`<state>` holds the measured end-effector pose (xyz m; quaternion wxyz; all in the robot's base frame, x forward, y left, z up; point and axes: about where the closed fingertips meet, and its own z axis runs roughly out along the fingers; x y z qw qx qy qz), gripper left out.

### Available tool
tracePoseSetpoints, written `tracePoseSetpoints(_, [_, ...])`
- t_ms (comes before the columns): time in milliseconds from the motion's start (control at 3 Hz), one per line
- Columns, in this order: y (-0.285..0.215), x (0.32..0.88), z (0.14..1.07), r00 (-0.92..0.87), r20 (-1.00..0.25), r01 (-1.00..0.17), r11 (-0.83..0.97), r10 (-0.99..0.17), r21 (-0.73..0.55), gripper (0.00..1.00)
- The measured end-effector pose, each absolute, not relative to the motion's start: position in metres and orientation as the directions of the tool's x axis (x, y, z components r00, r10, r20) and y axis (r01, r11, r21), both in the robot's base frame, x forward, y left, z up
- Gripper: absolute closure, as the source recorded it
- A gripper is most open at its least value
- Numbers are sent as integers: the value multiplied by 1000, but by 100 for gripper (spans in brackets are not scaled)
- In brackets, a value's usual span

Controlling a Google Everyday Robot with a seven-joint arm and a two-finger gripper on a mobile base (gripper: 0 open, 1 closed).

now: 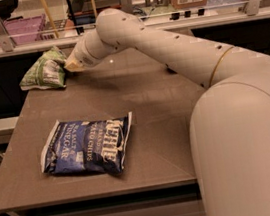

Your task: Pick green jalapeno chip bag

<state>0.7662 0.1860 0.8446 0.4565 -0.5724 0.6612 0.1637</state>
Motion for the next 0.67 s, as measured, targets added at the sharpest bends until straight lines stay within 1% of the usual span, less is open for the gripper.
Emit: tracePoseSetpoints(667, [177,774,871,119,-810,-908,267,-574,-323,100])
